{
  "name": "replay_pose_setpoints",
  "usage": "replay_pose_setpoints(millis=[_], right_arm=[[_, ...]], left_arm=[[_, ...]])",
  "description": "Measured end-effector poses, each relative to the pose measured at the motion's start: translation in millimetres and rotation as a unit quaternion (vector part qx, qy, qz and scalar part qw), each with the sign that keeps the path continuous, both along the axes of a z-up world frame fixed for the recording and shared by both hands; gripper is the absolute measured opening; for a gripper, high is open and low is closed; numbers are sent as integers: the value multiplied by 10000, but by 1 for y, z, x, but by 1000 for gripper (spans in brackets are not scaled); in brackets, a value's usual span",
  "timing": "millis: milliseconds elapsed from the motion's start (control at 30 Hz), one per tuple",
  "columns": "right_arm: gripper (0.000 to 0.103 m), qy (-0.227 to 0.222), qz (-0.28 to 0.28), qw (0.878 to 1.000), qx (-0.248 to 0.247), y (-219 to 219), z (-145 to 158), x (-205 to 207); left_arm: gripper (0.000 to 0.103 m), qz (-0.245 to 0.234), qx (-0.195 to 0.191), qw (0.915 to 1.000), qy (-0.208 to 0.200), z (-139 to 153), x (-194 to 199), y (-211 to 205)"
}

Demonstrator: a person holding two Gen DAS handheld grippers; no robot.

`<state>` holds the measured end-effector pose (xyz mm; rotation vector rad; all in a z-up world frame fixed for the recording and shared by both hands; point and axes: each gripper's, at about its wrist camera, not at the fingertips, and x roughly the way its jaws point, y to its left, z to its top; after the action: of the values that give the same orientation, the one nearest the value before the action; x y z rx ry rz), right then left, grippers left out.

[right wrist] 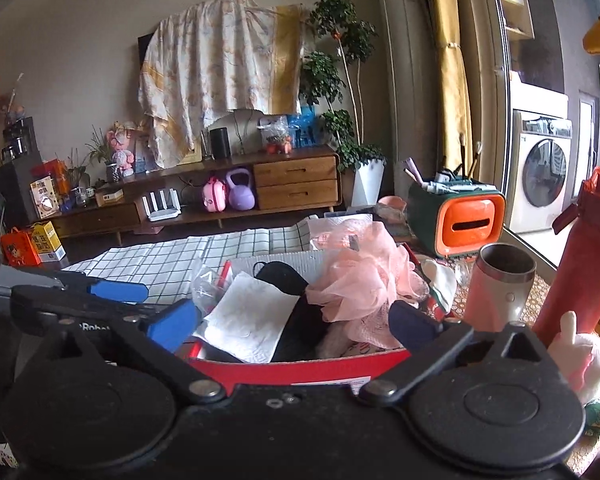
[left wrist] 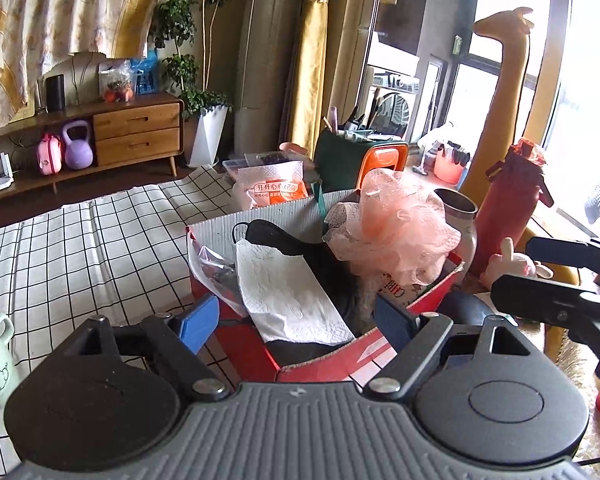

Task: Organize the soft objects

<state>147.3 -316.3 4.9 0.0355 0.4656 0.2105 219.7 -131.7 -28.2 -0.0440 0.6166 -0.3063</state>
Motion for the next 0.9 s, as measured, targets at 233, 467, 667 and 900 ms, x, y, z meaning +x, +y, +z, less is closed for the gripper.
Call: replay_pose_setpoints(millis=[233,467,667,900], right_arm=[[103,-143,70,9997,208,7,1,-22],[103,-338,67,9994,20,19,2,-43],[103,-460,-149,9988,70,21,1,-56],[103,-328,-276,9985,353,19,-8,-65]], left_arm=[[93,-66,-106,9999,-117,6,-27,13],[103,-103,-319,9994,-126,9,-51,23],[103,-79,-246,9993,-276,14,-71,22],[103,-23,-169,9991,-380,17,-90,22]])
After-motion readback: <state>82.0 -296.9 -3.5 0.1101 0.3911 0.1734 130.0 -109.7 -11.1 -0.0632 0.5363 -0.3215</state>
